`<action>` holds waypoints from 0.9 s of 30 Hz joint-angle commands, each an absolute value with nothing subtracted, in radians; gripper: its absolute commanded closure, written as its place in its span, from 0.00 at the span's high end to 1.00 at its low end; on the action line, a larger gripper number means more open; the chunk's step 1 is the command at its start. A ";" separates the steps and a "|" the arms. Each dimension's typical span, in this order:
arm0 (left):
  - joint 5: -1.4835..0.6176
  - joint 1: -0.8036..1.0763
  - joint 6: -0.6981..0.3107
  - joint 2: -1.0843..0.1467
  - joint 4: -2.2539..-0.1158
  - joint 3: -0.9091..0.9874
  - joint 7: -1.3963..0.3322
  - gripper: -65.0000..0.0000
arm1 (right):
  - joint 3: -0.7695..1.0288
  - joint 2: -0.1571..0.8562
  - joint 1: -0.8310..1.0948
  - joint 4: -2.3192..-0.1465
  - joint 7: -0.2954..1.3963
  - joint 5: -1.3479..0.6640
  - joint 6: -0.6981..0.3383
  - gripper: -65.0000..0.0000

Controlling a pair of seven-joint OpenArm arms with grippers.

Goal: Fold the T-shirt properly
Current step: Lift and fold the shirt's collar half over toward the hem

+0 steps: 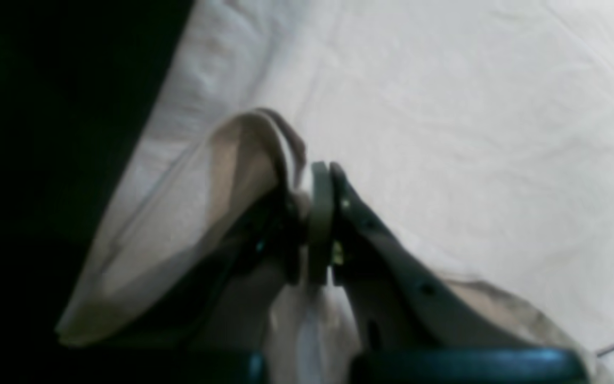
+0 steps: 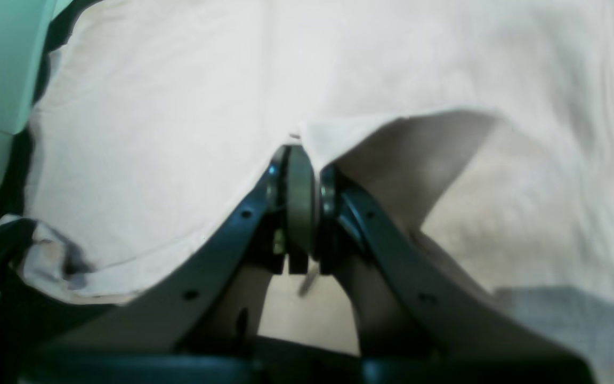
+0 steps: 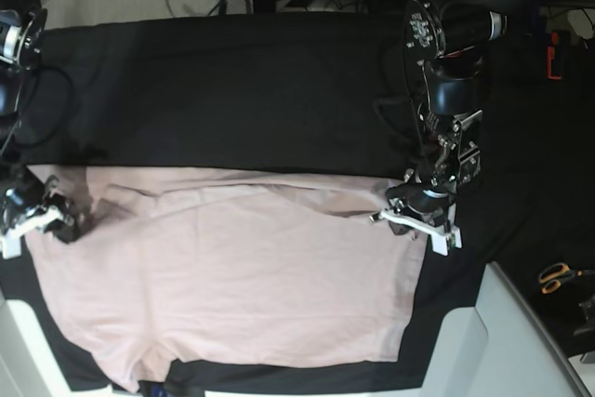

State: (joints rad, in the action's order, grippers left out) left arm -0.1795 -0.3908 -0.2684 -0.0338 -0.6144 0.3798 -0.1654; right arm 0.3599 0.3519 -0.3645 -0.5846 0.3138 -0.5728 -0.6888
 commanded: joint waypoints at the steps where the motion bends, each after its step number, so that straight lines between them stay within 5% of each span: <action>1: -0.185 -0.418 -0.280 -0.036 -0.621 0.380 -0.134 0.00 | 0.366 0.374 -0.394 -0.587 0.266 -0.599 -0.698 0.01; 22: -0.185 -0.438 -0.275 -0.036 -0.613 0.392 -0.090 0.00 | 0.456 0.378 -0.414 -0.564 0.182 -0.598 -0.698 0.01; 27: -0.185 -0.432 -0.174 -0.035 -0.607 0.381 -0.030 0.00 | 0.455 0.372 -0.410 -0.564 0.183 -0.598 -0.698 0.01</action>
